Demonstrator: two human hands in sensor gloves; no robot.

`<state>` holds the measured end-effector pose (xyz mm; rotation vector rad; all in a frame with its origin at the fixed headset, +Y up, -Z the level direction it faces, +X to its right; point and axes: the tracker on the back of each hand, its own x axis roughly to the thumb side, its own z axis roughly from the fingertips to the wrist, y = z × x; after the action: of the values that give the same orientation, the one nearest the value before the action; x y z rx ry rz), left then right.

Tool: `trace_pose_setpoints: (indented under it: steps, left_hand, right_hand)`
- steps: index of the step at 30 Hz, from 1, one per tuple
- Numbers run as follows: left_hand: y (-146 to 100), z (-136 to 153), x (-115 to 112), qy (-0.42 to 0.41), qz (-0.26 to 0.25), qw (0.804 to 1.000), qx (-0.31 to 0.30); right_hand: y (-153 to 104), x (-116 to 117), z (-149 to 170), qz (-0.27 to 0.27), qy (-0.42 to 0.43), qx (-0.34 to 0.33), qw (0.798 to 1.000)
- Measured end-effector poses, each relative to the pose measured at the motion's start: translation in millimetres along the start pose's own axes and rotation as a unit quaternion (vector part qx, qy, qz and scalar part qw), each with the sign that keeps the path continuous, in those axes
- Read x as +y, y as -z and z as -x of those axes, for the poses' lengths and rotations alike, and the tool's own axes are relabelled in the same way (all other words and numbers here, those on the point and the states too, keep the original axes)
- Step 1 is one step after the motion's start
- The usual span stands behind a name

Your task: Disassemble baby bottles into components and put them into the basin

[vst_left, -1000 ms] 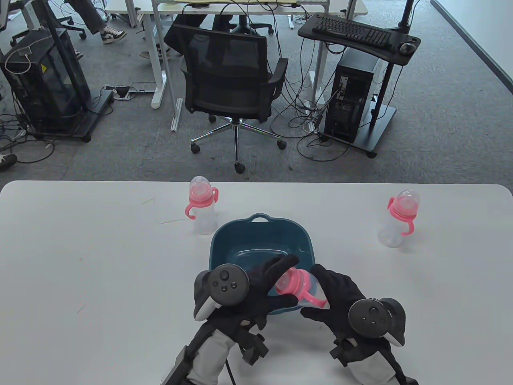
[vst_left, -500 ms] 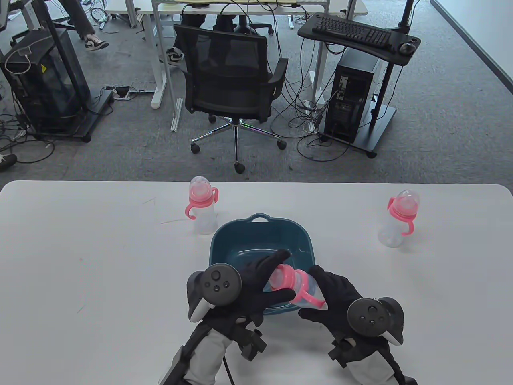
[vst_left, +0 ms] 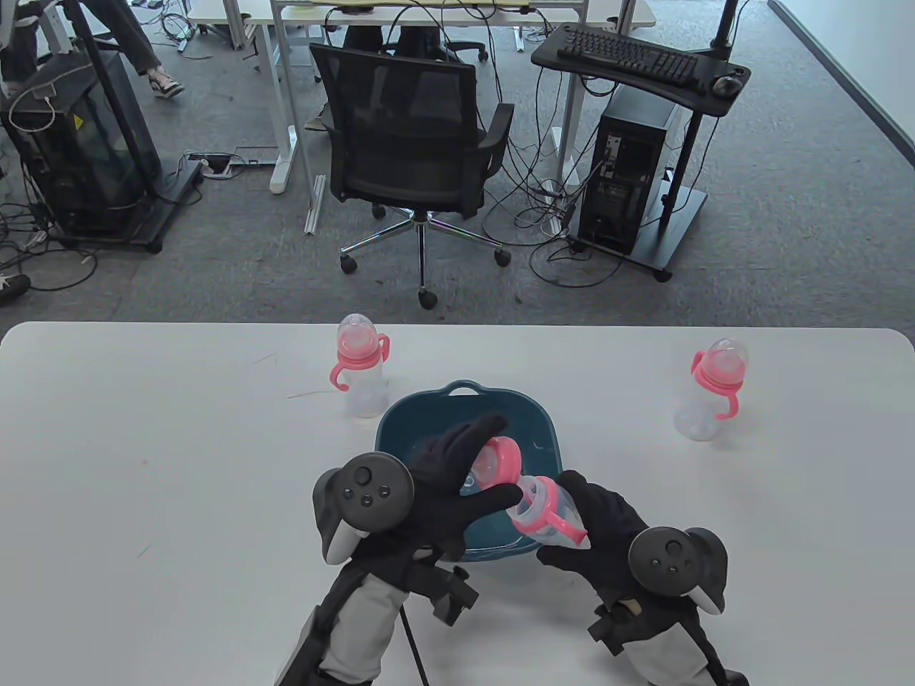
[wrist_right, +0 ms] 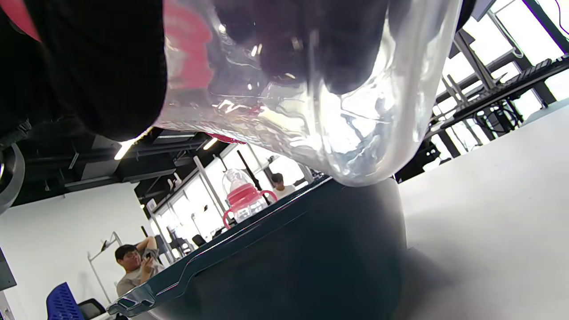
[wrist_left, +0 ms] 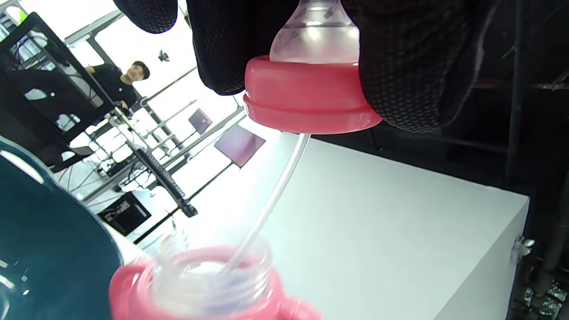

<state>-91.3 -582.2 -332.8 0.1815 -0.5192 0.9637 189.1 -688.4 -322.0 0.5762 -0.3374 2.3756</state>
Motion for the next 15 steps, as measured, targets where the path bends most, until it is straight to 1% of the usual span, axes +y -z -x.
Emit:
trace_pose_setpoints:
  steps: [7,13,15]
  left_hand:
    - [10,-15,21,-0.008,-0.014,1.0,-0.006]
    - [15,-17,40,-0.025,-0.033,0.999,0.0]
    - [18,-15,45,-0.005,-0.04,0.999,0.012]
  right_hand:
    - [0,-1,4,0.003,0.019,0.008,1.0]
    - [-1,-2,7,0.002,0.019,0.014,1.0]
    - [-1,-2,7,0.003,0.019,0.016,1.0]
